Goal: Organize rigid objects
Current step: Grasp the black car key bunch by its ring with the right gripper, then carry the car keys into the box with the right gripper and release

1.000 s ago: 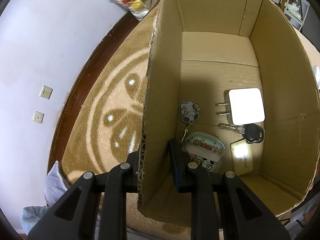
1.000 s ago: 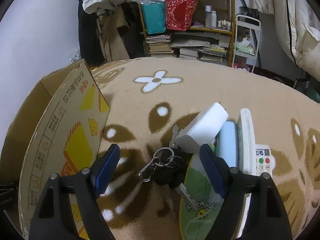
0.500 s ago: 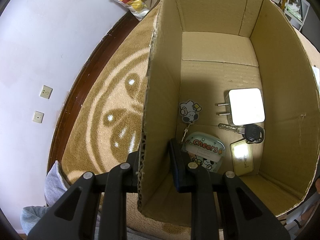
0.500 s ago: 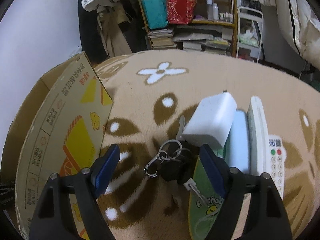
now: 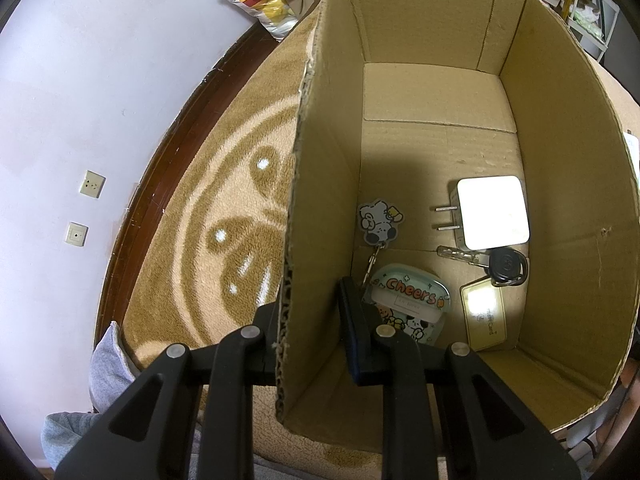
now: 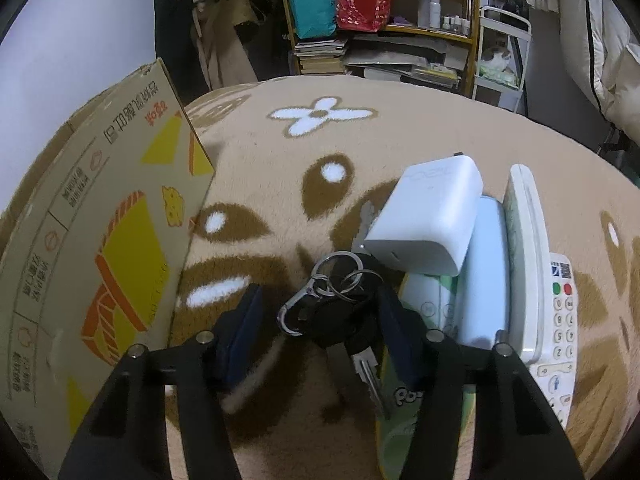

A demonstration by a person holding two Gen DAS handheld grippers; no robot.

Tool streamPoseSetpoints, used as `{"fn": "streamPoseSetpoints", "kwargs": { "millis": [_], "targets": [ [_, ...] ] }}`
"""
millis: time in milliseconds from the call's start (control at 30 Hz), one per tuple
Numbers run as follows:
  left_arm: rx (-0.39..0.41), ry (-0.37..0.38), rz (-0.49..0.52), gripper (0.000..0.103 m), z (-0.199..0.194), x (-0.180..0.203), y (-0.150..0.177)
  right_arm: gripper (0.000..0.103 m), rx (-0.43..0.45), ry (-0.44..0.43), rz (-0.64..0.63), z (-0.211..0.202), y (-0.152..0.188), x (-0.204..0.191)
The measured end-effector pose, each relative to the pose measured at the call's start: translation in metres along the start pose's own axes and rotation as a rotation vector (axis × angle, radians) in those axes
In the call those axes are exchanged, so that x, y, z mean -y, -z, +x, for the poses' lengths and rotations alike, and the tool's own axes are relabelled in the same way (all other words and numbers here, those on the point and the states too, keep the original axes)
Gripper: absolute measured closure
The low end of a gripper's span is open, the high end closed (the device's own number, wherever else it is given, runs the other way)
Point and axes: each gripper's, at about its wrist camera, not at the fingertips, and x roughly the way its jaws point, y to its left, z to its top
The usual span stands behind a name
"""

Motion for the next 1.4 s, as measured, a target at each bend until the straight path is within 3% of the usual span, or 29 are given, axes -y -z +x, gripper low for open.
{"fn": "streamPoseSetpoints", "kwargs": {
  "millis": [200,467,567,633,1000,1100,1167,1400],
  "targets": [
    [0.0,0.0,0.001,0.082,0.0,0.0,0.0,0.047,-0.012,-0.078,0.022,0.004,-0.002,-0.002],
    [0.0,-0.001,0.001,0.082,0.0,0.0,0.0,0.049,-0.039,-0.052,0.041,0.014,0.0,-0.002],
    [0.002,0.0,-0.001,0.082,0.0,-0.001,0.0,0.067,-0.047,-0.041,0.025,0.015,0.0,-0.001],
    [0.003,-0.001,0.001,0.083,-0.001,-0.001,0.0,0.071,-0.044,-0.042,0.032,0.012,-0.001,0.003],
    [0.003,-0.001,0.001,0.083,-0.001,-0.003,0.001,0.075,0.058,-0.018,0.06,-0.013,-0.006,-0.002],
    [0.003,-0.001,0.0,0.083,-0.001,-0.003,0.001,0.075,0.112,-0.033,0.085,-0.027,-0.01,0.0],
    [0.003,0.0,-0.002,0.083,-0.001,-0.002,0.001,0.081,0.147,-0.053,0.101,-0.038,-0.015,0.0],
    [0.003,-0.002,0.0,0.083,-0.002,-0.002,0.001,0.082,0.238,-0.11,0.101,-0.067,-0.025,-0.01]
  ]
}}
